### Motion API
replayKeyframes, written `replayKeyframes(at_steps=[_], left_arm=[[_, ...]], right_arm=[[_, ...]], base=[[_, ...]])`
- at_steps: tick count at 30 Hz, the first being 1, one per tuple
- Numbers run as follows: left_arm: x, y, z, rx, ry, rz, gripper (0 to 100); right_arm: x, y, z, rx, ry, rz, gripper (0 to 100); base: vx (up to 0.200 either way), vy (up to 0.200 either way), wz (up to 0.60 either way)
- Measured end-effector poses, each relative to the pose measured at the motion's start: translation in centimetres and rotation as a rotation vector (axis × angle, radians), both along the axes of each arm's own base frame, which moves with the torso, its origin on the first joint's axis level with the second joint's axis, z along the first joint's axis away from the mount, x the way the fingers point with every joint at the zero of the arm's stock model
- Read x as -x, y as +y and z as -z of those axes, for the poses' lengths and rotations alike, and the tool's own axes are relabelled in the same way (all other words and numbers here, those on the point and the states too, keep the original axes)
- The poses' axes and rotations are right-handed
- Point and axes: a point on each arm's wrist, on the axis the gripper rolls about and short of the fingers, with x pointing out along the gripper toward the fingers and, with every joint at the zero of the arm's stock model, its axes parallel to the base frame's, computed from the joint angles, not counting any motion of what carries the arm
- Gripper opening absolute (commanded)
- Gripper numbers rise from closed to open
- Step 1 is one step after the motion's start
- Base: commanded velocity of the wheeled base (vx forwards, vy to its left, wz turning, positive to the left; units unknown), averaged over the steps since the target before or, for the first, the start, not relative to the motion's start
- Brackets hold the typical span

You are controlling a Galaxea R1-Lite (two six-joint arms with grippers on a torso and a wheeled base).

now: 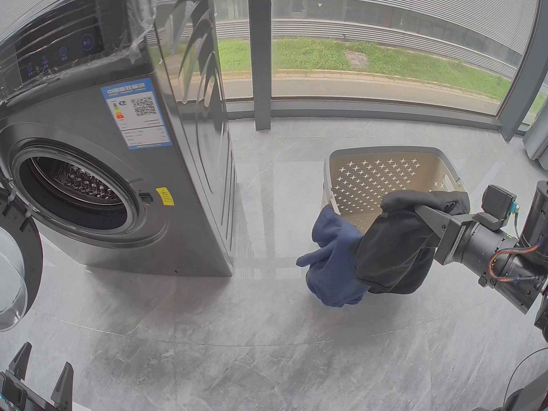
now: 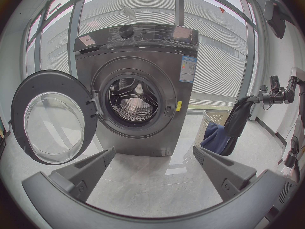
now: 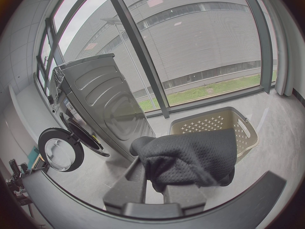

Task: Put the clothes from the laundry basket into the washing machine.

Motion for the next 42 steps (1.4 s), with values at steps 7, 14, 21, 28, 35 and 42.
replayKeyframes(at_steps=[7, 14, 21, 28, 35, 42], left_arm=[[0.0, 0.0, -0.01, 0.0, -0.001, 0.0, 100], [0.0, 0.0, 0.0, -0.001, 0.0, 0.001, 100], [0.0, 0.0, 0.0, -0.001, 0.0, 0.0, 100], [0.0, 0.0, 0.0, -0.001, 0.0, 0.0, 100], [0.0, 0.0, 0.0, -0.001, 0.0, 0.0, 100], [0.0, 0.0, 0.0, -0.001, 0.0, 0.0, 100]], right_arm=[[0.01, 0.03, -0.03, 0.0, -0.001, -0.003, 0], [0.07, 0.13, -0.01, 0.0, -0.001, -0.008, 0], [0.08, 0.15, 0.0, 0.001, 0.0, -0.009, 0], [0.07, 0.17, 0.09, 0.003, 0.002, -0.01, 0], [0.05, 0.17, 0.19, 0.006, 0.006, -0.01, 0], [0.05, 0.17, 0.23, 0.007, 0.007, -0.01, 0]], base=[[0.0, 0.114, 0.0], [-0.114, 0.0, 0.0], [-0.2, 0.0, 0.0], [-0.2, 0.0, 0.0], [-0.171, 0.0, 0.0], [0.0, 0.057, 0.0]])
